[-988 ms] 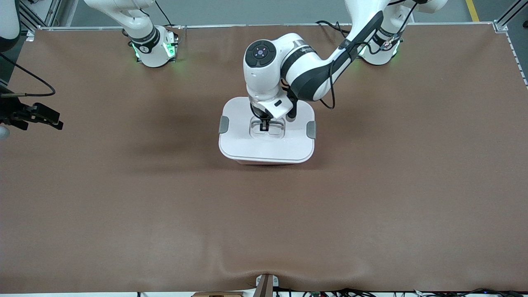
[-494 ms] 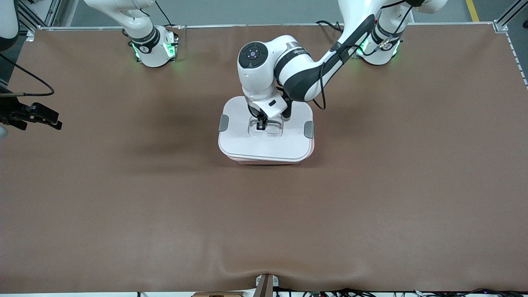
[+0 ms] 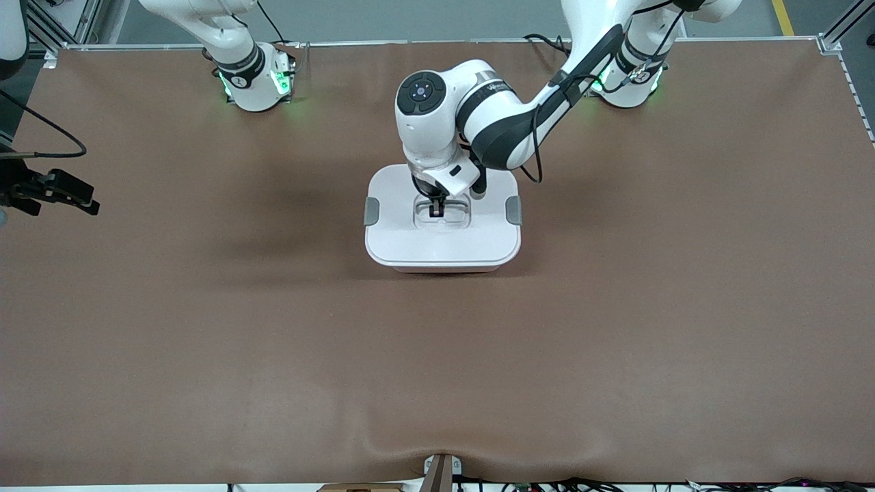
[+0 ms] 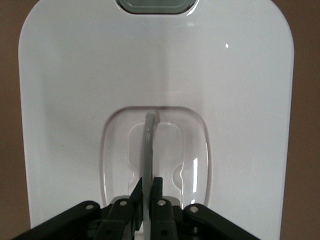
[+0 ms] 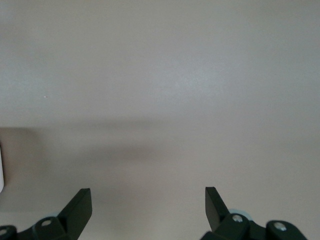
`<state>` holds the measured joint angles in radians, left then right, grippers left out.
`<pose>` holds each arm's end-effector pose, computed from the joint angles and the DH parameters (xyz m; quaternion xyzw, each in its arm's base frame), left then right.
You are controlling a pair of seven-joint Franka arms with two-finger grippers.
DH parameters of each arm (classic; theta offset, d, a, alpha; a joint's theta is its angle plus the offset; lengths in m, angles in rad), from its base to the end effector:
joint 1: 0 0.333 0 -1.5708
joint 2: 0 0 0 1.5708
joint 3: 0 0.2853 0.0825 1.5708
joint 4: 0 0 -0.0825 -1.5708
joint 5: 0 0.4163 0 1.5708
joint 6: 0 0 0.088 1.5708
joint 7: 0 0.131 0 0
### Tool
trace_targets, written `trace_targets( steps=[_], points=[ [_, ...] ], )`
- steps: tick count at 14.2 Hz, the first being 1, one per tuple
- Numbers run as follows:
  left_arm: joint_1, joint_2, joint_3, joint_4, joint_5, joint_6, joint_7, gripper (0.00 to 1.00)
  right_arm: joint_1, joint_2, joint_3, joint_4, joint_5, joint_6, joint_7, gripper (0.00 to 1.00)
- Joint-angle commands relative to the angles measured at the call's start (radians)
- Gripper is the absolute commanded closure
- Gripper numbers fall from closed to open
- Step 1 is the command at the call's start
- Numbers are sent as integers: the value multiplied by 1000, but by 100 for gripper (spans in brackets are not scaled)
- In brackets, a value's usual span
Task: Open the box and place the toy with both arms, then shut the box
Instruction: 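Lower the lid onto the box and press it down with the left gripper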
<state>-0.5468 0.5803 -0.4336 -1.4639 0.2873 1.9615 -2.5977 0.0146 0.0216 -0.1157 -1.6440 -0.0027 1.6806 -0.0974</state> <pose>0.4490 -0.5554 0.3015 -0.7095 -0.7044 -0.0177 0.0095 0.5978 -0.0605 0.5296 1.0000 -0.0017 0.0073 0.0033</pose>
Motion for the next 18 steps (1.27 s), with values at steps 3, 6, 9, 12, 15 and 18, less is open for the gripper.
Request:
trace_targets(
  steps=[3, 6, 9, 12, 15, 18],
  points=[
    [-8, 19, 1, 22, 21, -16, -36, 100, -10, -5, 8, 4, 10, -4, 2, 0],
    [-8, 21, 0, 22, 21, -16, -36, 100, -10, -3, 8, 3, 9, -7, -2, 0],
    [-7, 23, 0, 19, 22, -18, -36, 100, -13, -5, 7, 3, 9, -7, -1, 0],
    [-2, 13, 0, -4, 23, -18, -38, 100, -16, -5, 5, 4, 3, -5, -4, 0],
    [1, 10, 0, -7, 23, -18, -39, 100, -13, -5, 5, 4, 1, -7, -2, 0],
    [1, 13, 0, -13, 23, -18, -38, 100, -18, -5, 5, 4, -2, -41, -4, 0]
  ],
)
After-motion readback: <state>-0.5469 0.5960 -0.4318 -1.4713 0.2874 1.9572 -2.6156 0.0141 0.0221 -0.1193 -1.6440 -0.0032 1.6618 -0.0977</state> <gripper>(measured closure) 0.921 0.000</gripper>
